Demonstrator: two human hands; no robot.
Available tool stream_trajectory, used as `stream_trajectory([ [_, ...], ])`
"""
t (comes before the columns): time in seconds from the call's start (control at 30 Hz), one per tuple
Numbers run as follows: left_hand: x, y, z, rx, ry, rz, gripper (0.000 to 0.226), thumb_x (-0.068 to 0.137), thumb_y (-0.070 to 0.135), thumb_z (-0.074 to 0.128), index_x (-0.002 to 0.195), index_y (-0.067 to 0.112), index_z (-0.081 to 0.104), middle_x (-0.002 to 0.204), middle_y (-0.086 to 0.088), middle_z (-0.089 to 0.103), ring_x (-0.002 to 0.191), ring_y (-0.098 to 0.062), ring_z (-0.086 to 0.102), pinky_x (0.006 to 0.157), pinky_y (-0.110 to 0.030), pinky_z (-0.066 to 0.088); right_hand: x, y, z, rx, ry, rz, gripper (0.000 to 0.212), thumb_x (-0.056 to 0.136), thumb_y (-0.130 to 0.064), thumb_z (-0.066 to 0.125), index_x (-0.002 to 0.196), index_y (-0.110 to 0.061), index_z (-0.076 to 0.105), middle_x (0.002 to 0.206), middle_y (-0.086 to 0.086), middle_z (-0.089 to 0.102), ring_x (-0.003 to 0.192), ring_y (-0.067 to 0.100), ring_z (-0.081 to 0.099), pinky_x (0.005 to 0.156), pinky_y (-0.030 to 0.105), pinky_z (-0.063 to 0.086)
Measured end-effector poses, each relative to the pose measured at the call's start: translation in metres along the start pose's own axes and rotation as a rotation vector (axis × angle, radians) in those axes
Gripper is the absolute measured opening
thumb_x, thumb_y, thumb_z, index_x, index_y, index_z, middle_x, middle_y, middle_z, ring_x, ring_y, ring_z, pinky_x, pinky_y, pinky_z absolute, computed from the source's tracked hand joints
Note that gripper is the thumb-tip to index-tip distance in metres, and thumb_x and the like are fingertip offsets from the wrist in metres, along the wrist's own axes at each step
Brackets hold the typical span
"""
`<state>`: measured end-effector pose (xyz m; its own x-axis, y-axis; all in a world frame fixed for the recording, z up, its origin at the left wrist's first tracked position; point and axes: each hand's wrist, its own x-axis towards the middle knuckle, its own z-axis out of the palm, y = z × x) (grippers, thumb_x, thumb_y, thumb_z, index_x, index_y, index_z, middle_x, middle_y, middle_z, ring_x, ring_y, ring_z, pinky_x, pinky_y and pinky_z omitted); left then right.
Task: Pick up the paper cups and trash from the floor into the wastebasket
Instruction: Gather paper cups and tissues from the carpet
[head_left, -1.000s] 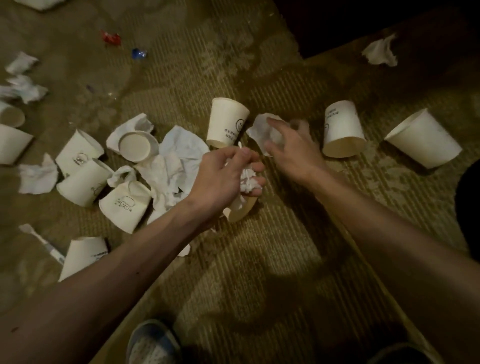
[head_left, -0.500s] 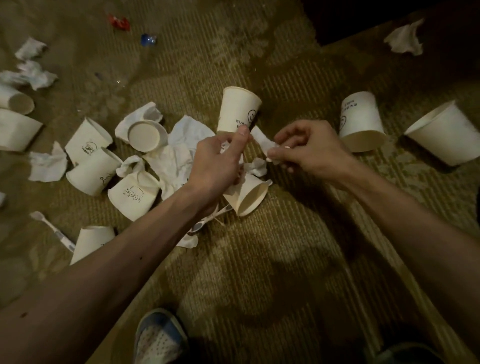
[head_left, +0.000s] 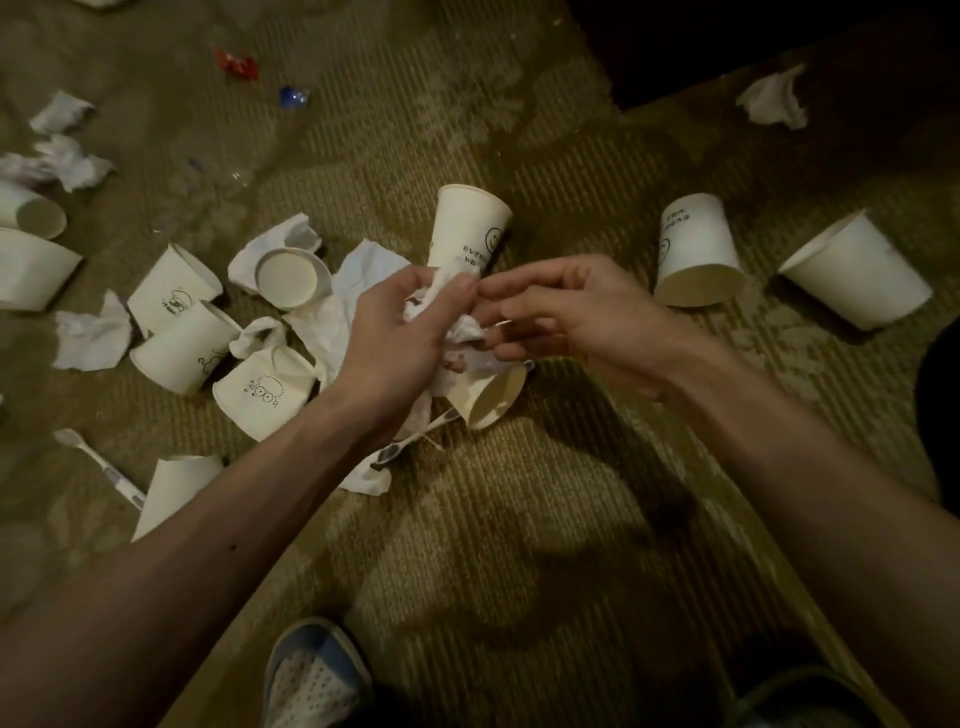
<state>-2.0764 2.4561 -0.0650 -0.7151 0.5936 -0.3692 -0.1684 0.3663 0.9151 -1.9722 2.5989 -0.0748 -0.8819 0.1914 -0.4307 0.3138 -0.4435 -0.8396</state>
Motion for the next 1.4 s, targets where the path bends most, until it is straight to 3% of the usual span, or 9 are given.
stream_trajectory([
  [0.17, -0.007, -0.029, -0.017, -0.005, 0.164, -0.157, 0.028, 0.095, 0.028, 0.065, 0.119, 0.022, 0.05, 0.072, 0.009, 0.073, 0.055, -0.005, 0.063, 0.045, -0.025, 0.052, 0.01, 0.032, 0.001, -0.594, 0.274, 0.034, 0.027, 0.086, -0.032, 0.074, 0.111, -0.031, 0.065, 0.101, -0.017, 0.064, 0.087, -0.003, 0.061, 0.063, 0.013, 0.051],
  [0.4, -0.007, -0.07, -0.021, -0.101, 0.127, -0.438, 0.054, 0.09, 0.039, 0.069, 0.133, 0.018, 0.043, 0.107, -0.017, 0.065, 0.045, -0.012, 0.053, 0.041, -0.026, 0.042, 0.013, 0.055, 0.012, -0.709, 0.266, 0.057, 0.049, 0.083, -0.044, 0.072, 0.127, -0.033, 0.055, 0.123, -0.01, 0.062, 0.1, 0.007, 0.06, 0.083, 0.034, 0.053],
  [0.57, -0.006, -0.069, -0.018, -0.056, -0.039, -0.44, 0.044, 0.095, 0.039, 0.063, 0.123, 0.006, 0.061, 0.076, -0.009, 0.068, 0.045, -0.012, 0.052, 0.042, -0.024, 0.042, 0.007, 0.054, 0.013, -0.602, 0.232, 0.107, 0.044, 0.085, -0.032, 0.074, 0.126, -0.03, 0.058, 0.112, -0.009, 0.063, 0.097, 0.008, 0.062, 0.083, 0.034, 0.056],
  [0.7, -0.007, -0.047, -0.01, 0.029, -0.096, -0.395, 0.038, 0.097, 0.039, 0.06, 0.112, 0.005, 0.066, 0.078, -0.011, 0.069, 0.05, -0.014, 0.051, 0.047, -0.025, 0.043, -0.009, 0.044, 0.009, -0.515, 0.269, 0.088, 0.045, 0.084, -0.028, 0.076, 0.124, -0.029, 0.058, 0.106, -0.009, 0.061, 0.095, 0.008, 0.061, 0.075, 0.03, 0.058],
  [0.9, 0.005, 0.042, 0.028, 0.2, -0.247, -0.234, 0.05, 0.095, 0.046, 0.056, 0.132, 0.013, 0.057, 0.112, -0.009, 0.07, 0.088, -0.021, 0.067, 0.068, -0.032, 0.053, -0.052, -0.031, -0.016, -0.566, 0.415, -0.091, 0.063, 0.078, -0.025, 0.081, 0.133, -0.029, 0.051, 0.111, -0.021, 0.055, 0.099, -0.001, 0.057, 0.076, 0.017, 0.052],
  [1.03, 0.004, 0.128, 0.082, 0.287, -0.345, 0.029, 0.038, 0.097, 0.044, 0.053, 0.118, 0.014, 0.064, 0.103, -0.009, 0.07, 0.086, -0.026, 0.067, 0.071, -0.039, 0.055, -0.105, -0.112, -0.046, -0.669, 0.569, -0.167, 0.07, 0.077, -0.028, 0.082, 0.134, -0.035, 0.042, 0.113, -0.014, 0.055, 0.098, 0.009, 0.064, 0.074, 0.031, 0.06],
  [1.2, -0.012, 0.214, 0.181, 0.272, -0.51, 0.267, 0.034, 0.098, 0.046, 0.053, 0.116, 0.02, 0.064, 0.097, 0.001, 0.071, 0.073, -0.01, 0.071, 0.055, -0.023, 0.052, -0.209, -0.192, -0.089, -0.787, 0.783, -0.178, 0.064, 0.079, -0.027, 0.08, 0.127, -0.034, 0.038, 0.112, -0.008, 0.06, 0.093, 0.007, 0.066, 0.066, 0.024, 0.059],
  [1.3, -0.035, 0.238, 0.245, 0.213, -0.561, 0.342, 0.029, 0.09, 0.052, 0.06, 0.094, 0.024, 0.067, 0.072, 0.008, 0.07, 0.056, -0.004, 0.067, 0.045, -0.019, 0.048, -0.273, -0.206, -0.112, -0.73, 0.922, -0.161, 0.063, 0.077, -0.02, 0.081, 0.125, -0.028, 0.04, 0.104, -0.004, 0.065, 0.086, 0.011, 0.07, 0.062, 0.027, 0.06],
  [1.4, -0.057, 0.235, 0.307, 0.25, -0.654, 0.392, 0.039, 0.078, 0.056, 0.058, 0.091, 0.02, 0.069, 0.08, 0.005, 0.069, 0.071, -0.014, 0.065, 0.056, -0.026, 0.046, -0.323, -0.192, -0.137, -0.7, 1.042, -0.068, 0.059, 0.077, -0.019, 0.081, 0.12, -0.029, 0.043, 0.098, -0.004, 0.067, 0.082, 0.009, 0.07, 0.063, 0.026, 0.059],
])
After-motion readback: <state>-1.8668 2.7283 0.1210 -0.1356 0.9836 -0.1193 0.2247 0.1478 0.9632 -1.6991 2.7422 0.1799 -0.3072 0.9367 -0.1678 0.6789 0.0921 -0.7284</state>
